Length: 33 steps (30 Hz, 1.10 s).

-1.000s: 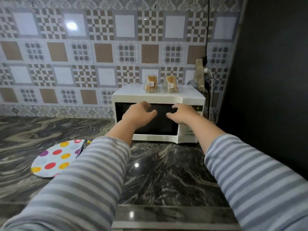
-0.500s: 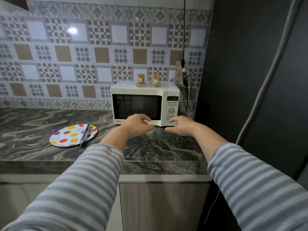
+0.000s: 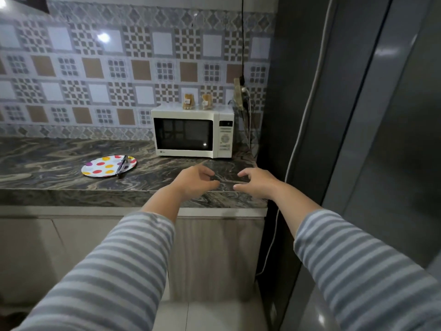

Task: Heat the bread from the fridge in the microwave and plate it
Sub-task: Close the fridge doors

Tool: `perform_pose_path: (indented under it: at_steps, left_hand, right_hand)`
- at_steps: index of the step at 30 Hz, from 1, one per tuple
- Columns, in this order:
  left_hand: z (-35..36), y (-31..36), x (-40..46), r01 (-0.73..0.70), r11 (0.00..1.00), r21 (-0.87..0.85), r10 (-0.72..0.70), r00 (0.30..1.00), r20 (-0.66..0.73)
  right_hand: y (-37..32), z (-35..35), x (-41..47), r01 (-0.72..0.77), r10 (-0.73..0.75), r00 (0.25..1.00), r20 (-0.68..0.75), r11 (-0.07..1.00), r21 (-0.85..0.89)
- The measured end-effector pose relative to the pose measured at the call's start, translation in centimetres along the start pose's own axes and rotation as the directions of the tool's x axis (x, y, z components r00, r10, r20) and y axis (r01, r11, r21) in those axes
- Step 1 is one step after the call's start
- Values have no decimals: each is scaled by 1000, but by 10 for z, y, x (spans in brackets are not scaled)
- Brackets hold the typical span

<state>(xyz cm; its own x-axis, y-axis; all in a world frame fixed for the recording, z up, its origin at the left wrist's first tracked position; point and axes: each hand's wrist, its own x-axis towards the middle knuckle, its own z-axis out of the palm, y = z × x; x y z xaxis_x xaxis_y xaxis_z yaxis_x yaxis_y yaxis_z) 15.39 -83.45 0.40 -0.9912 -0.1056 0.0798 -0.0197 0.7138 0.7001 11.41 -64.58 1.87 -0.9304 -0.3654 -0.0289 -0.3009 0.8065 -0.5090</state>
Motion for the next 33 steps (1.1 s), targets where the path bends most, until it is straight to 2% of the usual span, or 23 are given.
perform_pose_path:
  at_steps: [7, 13, 16, 24, 29, 33]
  left_hand:
    - [18, 39, -60, -90, 996, 12, 88, 989, 115]
    - [66, 96, -91, -220, 975, -37, 222, 942, 253]
    - [100, 129, -97, -298, 953, -57, 298, 888, 350]
    - [184, 235, -125, -474, 857, -202, 509, 717, 476]
    - [246, 296, -140, -518, 819, -248, 568, 665, 486]
    - [301, 351, -146, -523, 813, -257, 572, 633, 522]
  right_hand:
    - [20, -13, -93, -109, 108, 994, -14, 994, -26]
    - [61, -32, -175, -295, 284, 951, -126, 953, -76]
    - [86, -48, -215, -398, 375, 910, -176, 910, -117]
    - [159, -104, -325, -614, 579, 752, -315, 789, -16]
    - [220, -136, -370, -692, 654, 650, -387, 720, 53]
    - [268, -169, -401, -714, 671, 611, -420, 696, 73]
